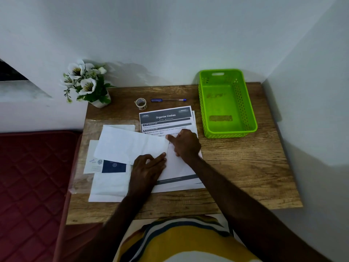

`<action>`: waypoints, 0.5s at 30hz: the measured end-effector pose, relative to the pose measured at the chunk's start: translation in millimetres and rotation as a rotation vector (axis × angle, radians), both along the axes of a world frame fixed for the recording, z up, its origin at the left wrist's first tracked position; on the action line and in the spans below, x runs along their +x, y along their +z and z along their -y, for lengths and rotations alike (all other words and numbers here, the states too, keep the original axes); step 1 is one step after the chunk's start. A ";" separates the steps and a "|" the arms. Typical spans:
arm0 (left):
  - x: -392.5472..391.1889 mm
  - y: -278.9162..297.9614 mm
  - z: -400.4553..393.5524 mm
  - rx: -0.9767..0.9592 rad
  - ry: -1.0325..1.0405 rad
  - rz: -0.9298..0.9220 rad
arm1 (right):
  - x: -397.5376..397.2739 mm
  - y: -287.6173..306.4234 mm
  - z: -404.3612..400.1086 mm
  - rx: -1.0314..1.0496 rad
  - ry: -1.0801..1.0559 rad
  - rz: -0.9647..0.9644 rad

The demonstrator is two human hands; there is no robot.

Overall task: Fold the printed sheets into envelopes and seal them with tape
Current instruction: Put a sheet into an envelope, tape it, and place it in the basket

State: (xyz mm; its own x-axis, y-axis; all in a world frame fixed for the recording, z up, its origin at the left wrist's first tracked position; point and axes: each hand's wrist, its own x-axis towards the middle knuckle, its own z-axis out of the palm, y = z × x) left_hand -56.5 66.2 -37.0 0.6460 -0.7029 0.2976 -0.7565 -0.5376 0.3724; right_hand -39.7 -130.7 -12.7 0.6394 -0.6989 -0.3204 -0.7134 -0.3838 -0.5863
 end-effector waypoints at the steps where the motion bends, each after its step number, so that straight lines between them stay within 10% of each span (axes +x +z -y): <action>1: -0.6 -0.1 -0.4 0.003 0.001 -0.003 | -0.6 0.1 -1.6 -0.006 -0.002 0.006; 8: -0.3 1.0 -2.1 0.003 0.016 -0.014 | -9.0 6.7 10.7 0.294 0.111 0.027; 15: 0.2 -7.9 -4.2 0.045 -0.003 -0.004 | -14.8 5.4 7.2 0.044 0.148 -0.019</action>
